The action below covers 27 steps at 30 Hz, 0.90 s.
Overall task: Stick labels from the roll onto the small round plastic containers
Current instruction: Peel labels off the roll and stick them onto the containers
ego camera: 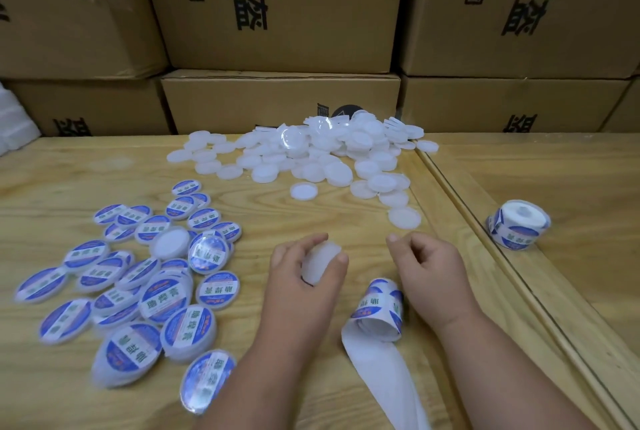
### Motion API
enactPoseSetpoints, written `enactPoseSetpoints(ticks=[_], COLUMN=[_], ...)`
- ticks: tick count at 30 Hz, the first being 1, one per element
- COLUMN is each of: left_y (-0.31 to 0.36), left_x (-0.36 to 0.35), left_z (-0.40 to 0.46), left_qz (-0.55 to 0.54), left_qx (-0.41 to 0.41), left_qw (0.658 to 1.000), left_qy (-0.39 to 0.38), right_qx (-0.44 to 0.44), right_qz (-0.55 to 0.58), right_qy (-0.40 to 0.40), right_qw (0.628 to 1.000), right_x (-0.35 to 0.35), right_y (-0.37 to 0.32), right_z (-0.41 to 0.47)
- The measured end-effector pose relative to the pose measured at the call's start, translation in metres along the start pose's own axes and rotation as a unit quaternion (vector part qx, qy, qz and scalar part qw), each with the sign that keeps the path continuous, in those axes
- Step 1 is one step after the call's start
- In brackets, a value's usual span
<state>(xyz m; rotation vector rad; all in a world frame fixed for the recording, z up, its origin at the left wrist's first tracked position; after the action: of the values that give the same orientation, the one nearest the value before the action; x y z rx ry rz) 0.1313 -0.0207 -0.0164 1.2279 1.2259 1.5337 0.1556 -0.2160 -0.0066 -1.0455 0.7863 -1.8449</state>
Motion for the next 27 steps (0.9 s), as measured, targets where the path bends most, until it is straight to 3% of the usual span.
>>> enactPoseSetpoints(ticks=[3,6,9,14,18,22,25,27], left_y=[0.000,-0.001,-0.006,-0.007,-0.005,0.000,0.000,0.002], left_x=[0.019,0.037,0.039,0.021,0.021,0.016,0.012,0.009], left_z=[0.008,0.028,0.040,0.033,0.032,0.033,0.041,0.045], left_qz=[-0.034,-0.031,-0.044,-0.053,-0.066,0.013,0.061,0.041], left_qx=[0.012,0.024,0.035,-0.009,-0.022,0.002,0.025,0.035], left_qw=[0.999,0.999,0.997,0.997,0.997,0.999,0.998,0.998], left_qy=[-0.022,0.018,0.046,-0.051,-0.045,-0.034,-0.024,-0.021], right_qx=[0.002,-0.012,-0.022,-0.014,-0.009,-0.027,-0.093,-0.119], right_qz=[0.033,0.035,0.026,-0.018,-0.073,-0.024,0.090,0.093], right_qy=[-0.067,-0.211,-0.278,-0.363,-0.327,-0.358,-0.263,-0.212], right_qw=[0.997,0.977,0.960,0.932,0.942,0.933,0.956,0.965], right_x=[0.000,0.001,0.004,0.011,0.006,0.004,-0.009,-0.021], right_y=[-0.001,-0.003,-0.010,-0.023,-0.023,-0.030,-0.025,-0.015], right_z=[-0.003,-0.014,-0.021,-0.042,-0.064,-0.053,-0.023,-0.002])
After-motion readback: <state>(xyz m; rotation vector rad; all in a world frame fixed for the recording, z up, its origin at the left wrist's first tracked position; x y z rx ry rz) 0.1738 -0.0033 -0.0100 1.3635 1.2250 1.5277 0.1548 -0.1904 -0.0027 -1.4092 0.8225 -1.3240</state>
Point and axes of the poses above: each hand's wrist, its own z-axis towards the middle knuckle, its own x-axis out of the back of the hand, y = z × x, the point moved 4 cm from there along z, towards the middle knuckle, and after that the axes turned 8 degrees about x, right-handed, at the moved point
